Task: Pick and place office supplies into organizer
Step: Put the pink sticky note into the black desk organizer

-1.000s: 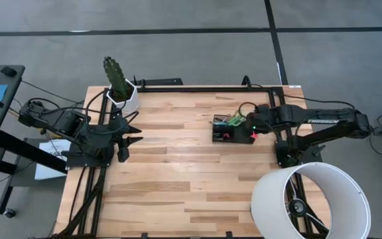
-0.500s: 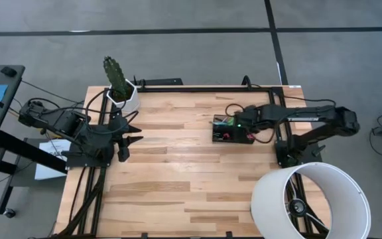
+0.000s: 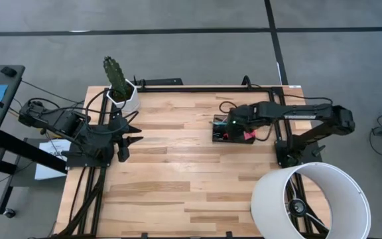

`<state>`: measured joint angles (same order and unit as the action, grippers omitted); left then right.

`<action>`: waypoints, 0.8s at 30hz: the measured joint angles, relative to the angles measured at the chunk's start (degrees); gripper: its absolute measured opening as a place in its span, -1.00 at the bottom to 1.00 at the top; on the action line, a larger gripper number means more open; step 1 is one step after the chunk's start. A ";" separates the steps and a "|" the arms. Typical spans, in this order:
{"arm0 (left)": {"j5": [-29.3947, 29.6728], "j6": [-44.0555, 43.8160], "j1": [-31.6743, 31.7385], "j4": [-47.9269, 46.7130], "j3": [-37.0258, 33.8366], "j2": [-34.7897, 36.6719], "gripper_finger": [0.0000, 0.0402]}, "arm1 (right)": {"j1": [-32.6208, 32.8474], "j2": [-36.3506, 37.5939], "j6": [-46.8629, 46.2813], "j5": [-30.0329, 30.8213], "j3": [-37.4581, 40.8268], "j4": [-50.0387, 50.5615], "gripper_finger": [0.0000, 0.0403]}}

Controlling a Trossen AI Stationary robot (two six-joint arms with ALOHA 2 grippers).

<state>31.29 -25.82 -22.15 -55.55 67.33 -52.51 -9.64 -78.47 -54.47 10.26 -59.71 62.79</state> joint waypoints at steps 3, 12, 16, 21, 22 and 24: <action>-0.52 0.00 0.00 0.00 0.00 0.13 -0.43 | 1.18 2.95 0.02 3.06 -2.02 -0.14 -0.08; -1.09 1.09 0.00 -0.37 -0.02 0.15 -0.43 | 0.74 7.10 -8.43 10.86 -1.88 13.17 -0.14; -1.09 1.14 0.00 -0.90 -0.02 0.15 -0.43 | 0.11 6.74 -11.95 10.81 -1.78 16.22 -0.14; -1.05 1.16 0.00 -0.85 -0.02 0.15 -0.43 | 1.41 5.69 -5.92 10.24 -1.78 15.66 -0.12; -1.05 1.16 0.00 -0.85 -0.02 0.15 -0.43 | 1.83 5.26 -4.65 10.44 -1.78 15.75 -0.11; -1.05 1.14 0.00 -0.83 -0.02 0.15 -0.43 | 2.42 4.66 -4.32 10.65 -1.72 16.53 -0.11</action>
<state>30.24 -24.69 -22.15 -56.38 67.31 -52.36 -7.22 -73.81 -58.79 20.91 -61.43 79.32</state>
